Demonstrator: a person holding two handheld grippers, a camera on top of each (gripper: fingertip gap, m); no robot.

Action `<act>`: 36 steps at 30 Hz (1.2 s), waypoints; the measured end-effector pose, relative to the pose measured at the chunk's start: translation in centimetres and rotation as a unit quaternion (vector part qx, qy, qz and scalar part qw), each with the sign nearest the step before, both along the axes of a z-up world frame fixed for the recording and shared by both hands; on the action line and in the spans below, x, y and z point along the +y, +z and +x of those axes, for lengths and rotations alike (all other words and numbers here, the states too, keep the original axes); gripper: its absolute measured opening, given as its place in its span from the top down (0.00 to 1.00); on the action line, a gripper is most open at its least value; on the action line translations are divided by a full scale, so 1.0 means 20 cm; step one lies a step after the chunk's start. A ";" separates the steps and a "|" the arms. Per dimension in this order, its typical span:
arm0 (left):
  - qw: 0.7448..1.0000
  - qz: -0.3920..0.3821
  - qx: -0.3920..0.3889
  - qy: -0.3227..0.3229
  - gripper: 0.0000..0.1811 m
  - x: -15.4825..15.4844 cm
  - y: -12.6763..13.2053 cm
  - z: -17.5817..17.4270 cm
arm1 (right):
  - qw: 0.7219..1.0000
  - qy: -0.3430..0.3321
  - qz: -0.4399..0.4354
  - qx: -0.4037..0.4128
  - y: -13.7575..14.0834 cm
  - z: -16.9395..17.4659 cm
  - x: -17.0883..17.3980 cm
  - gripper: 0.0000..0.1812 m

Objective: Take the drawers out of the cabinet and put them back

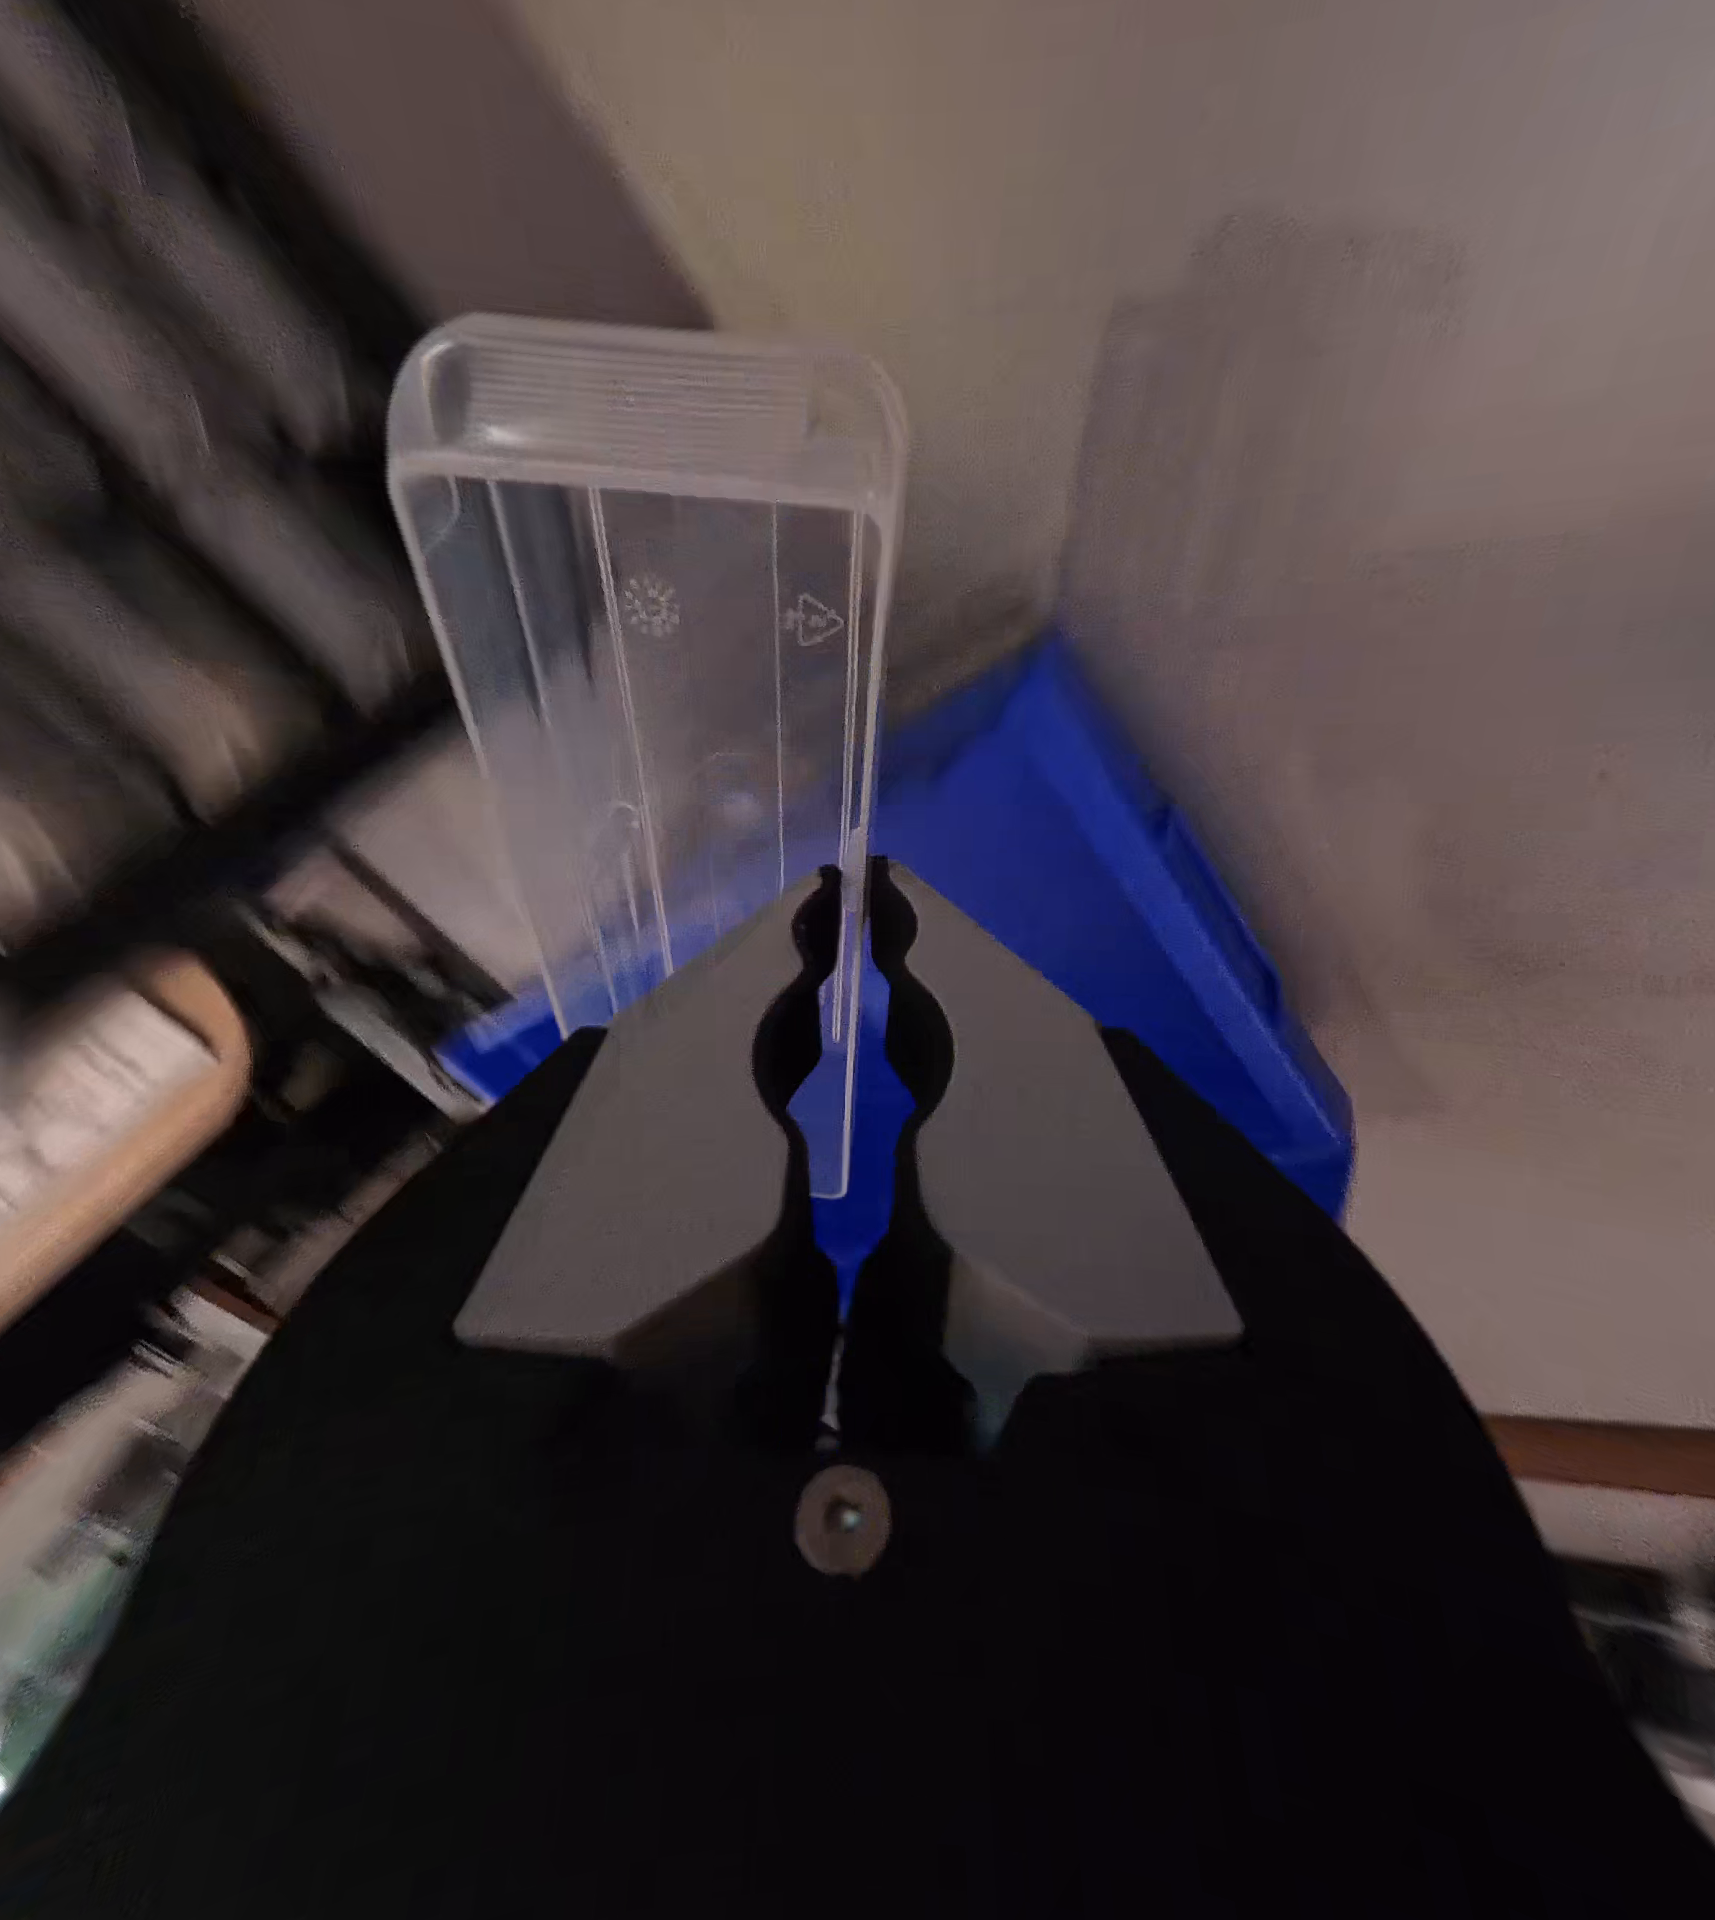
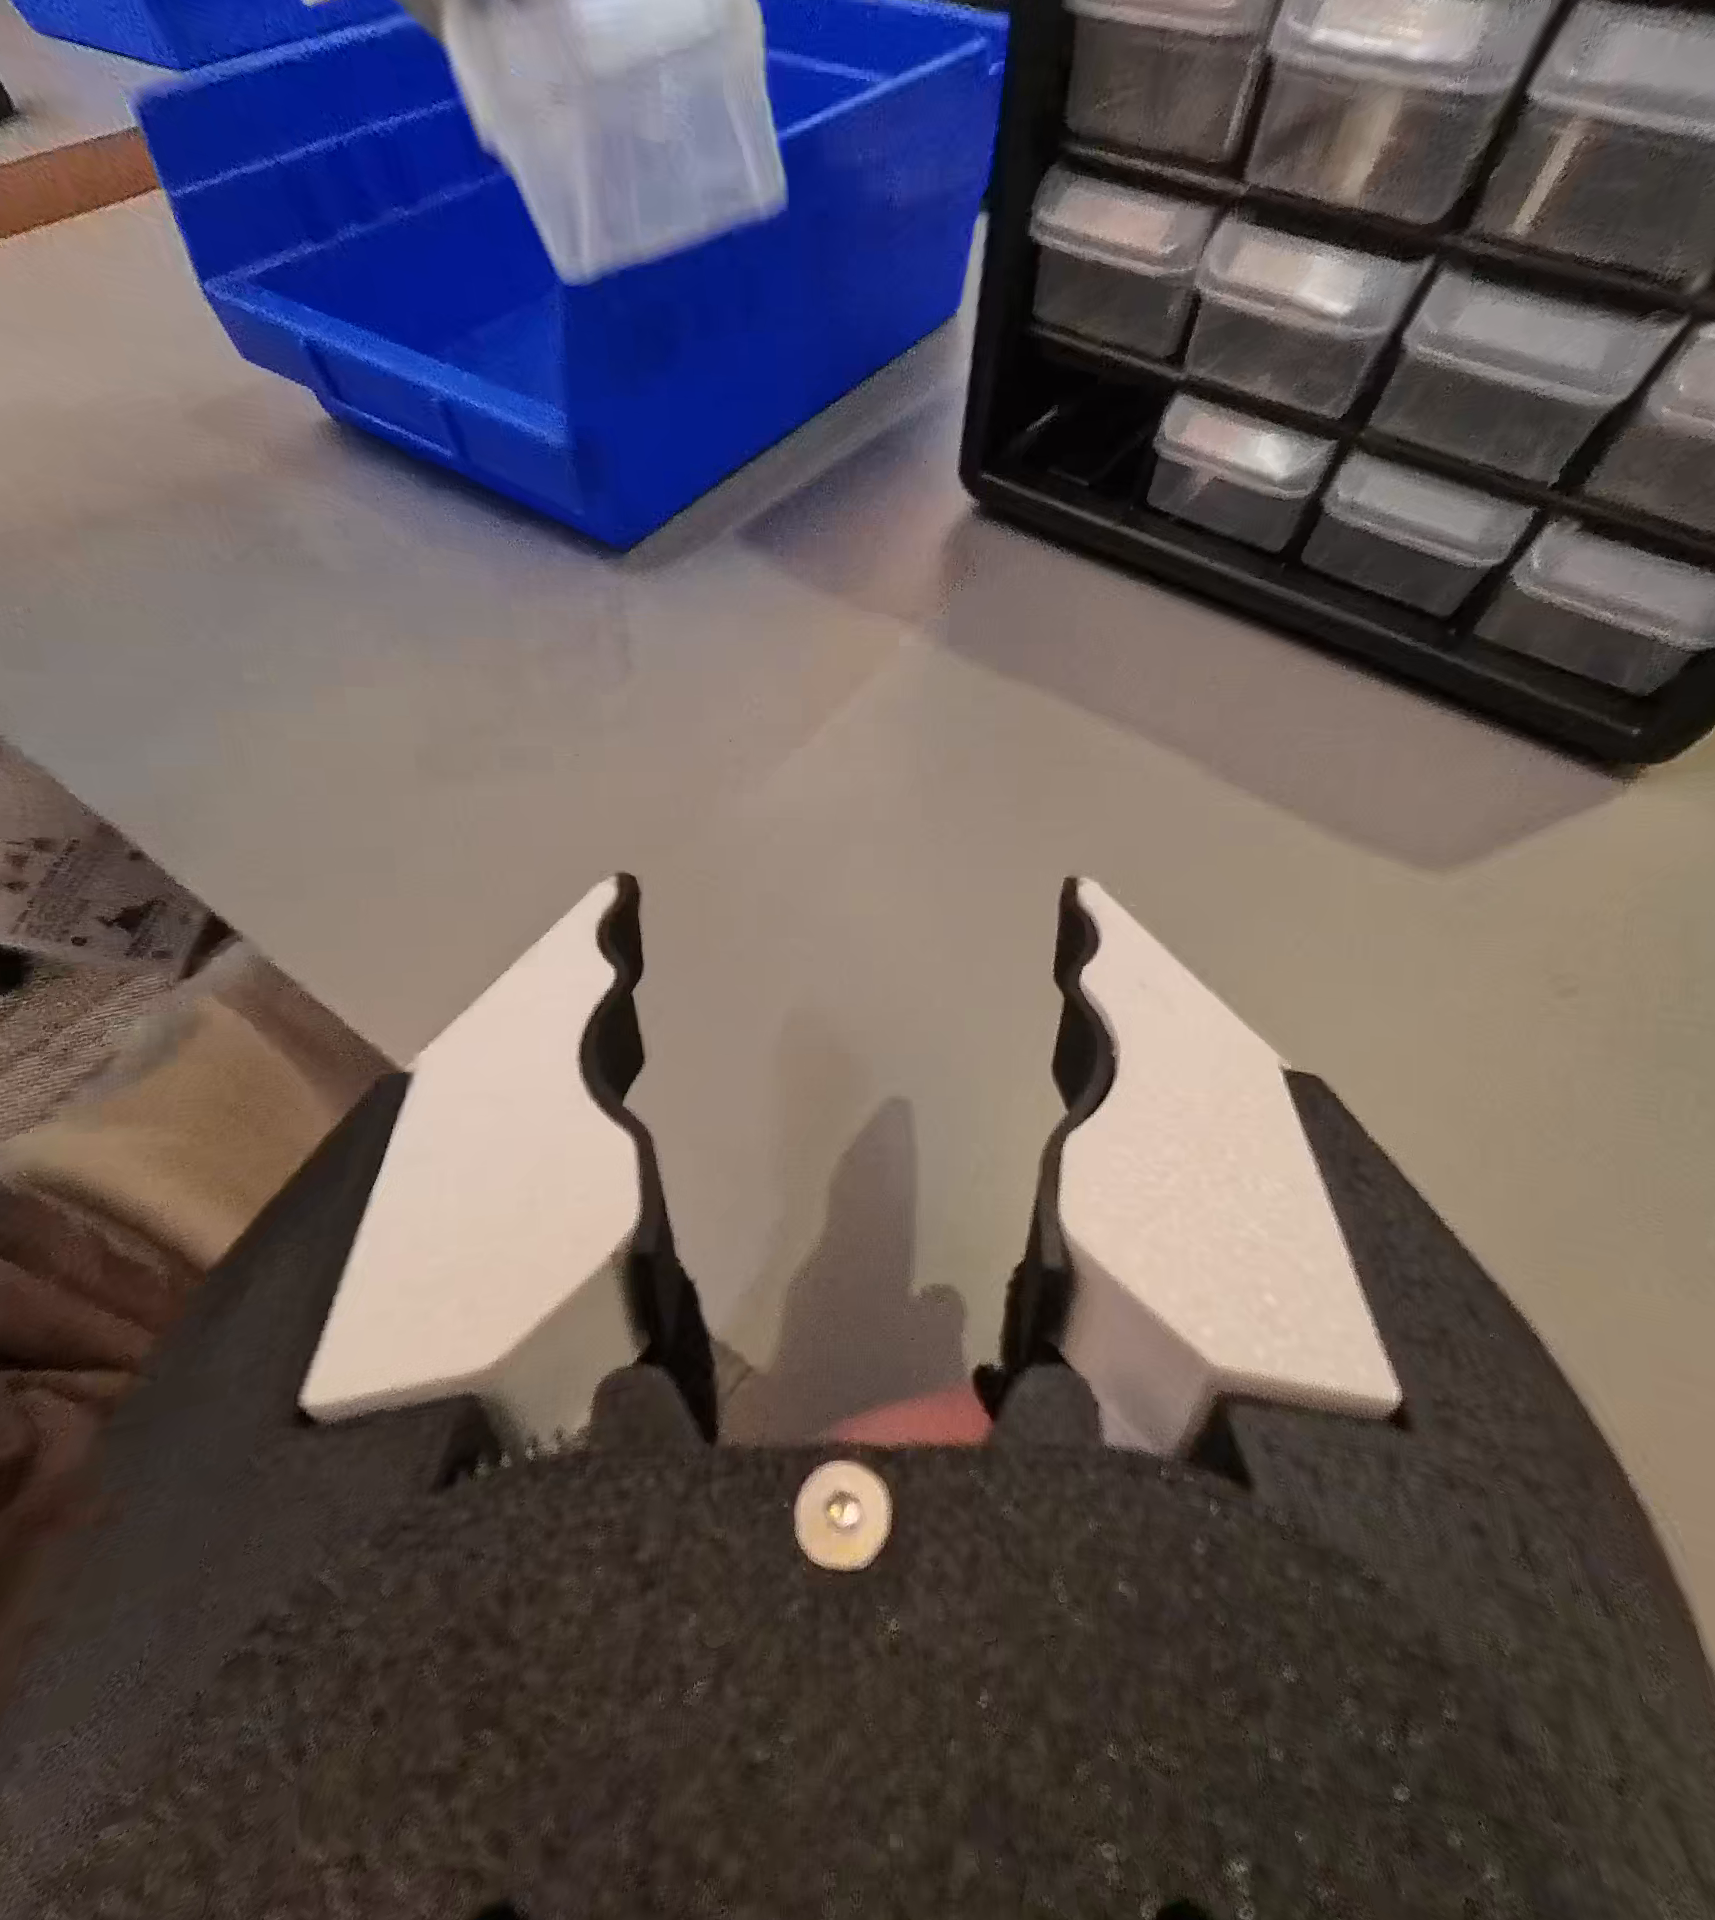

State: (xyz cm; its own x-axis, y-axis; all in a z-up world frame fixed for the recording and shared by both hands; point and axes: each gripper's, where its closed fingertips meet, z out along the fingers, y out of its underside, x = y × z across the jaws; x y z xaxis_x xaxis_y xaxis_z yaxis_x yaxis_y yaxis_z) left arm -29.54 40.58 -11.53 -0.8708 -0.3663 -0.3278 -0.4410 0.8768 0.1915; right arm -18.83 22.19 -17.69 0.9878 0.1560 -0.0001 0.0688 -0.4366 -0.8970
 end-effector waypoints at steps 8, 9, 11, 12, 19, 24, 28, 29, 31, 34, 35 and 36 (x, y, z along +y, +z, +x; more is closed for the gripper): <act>0.959 0.021 0.075 -0.271 0.98 -0.36 -0.41 0.36 | 0.996 -0.023 -0.088 0.023 -0.12 -0.09 -0.06 0.54; 0.954 0.017 0.088 -0.286 0.98 -0.38 -0.45 0.39 | 0.995 -0.034 -0.093 0.032 -0.14 -0.08 -0.06 0.54; 0.943 0.029 0.099 -0.315 0.98 -0.39 -0.50 0.45 | 0.991 -0.056 -0.106 0.062 -0.17 -0.08 -0.04 0.54; 0.940 0.030 0.104 -0.324 0.98 -0.39 -0.52 0.47 | 0.989 -0.067 -0.108 0.077 -0.17 -0.08 -0.02 0.53; 0.929 0.039 0.112 -0.351 0.98 -0.39 -0.60 0.48 | 0.983 -0.126 -0.112 0.073 -0.18 -0.04 0.12 0.51; 0.942 0.051 0.068 -0.324 0.82 -0.35 -0.56 0.51 | 0.981 -0.138 -0.128 0.052 -0.23 -0.08 0.20 0.51; 0.971 -0.018 -0.019 -0.238 0.79 -0.35 -0.25 0.57 | 0.979 -0.143 -0.129 0.066 -0.25 -0.11 0.23 0.51; 0.978 -0.068 -0.037 -0.194 0.82 -0.36 -0.14 0.58 | 0.980 -0.144 -0.122 0.066 -0.24 -0.11 0.25 0.51; 0.972 -0.186 -0.103 -0.102 0.87 -0.34 0.15 0.68 | 0.980 -0.152 -0.112 0.059 -0.23 -0.10 0.28 0.51; 0.925 -0.318 -0.200 0.054 0.93 -0.04 0.56 0.93 | 0.978 -0.166 -0.124 0.007 -0.26 -0.06 0.31 0.51; 0.911 -0.340 -0.206 0.113 0.95 0.10 0.62 0.99 | 0.976 -0.173 -0.129 -0.016 -0.27 -0.04 0.32 0.51; 0.897 -0.350 -0.215 0.164 0.97 0.24 0.66 1.05 | 0.974 -0.180 -0.135 -0.029 -0.28 -0.02 0.32 0.51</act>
State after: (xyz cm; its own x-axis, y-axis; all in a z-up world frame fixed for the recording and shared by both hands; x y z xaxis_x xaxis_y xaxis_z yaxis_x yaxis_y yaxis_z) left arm -8.57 45.43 1.66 -0.5257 -0.8274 -0.1977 -0.5988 0.5250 -0.6048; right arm -19.32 28.63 -23.32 0.9778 -0.1990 0.0652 -0.0849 -0.6616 -0.7450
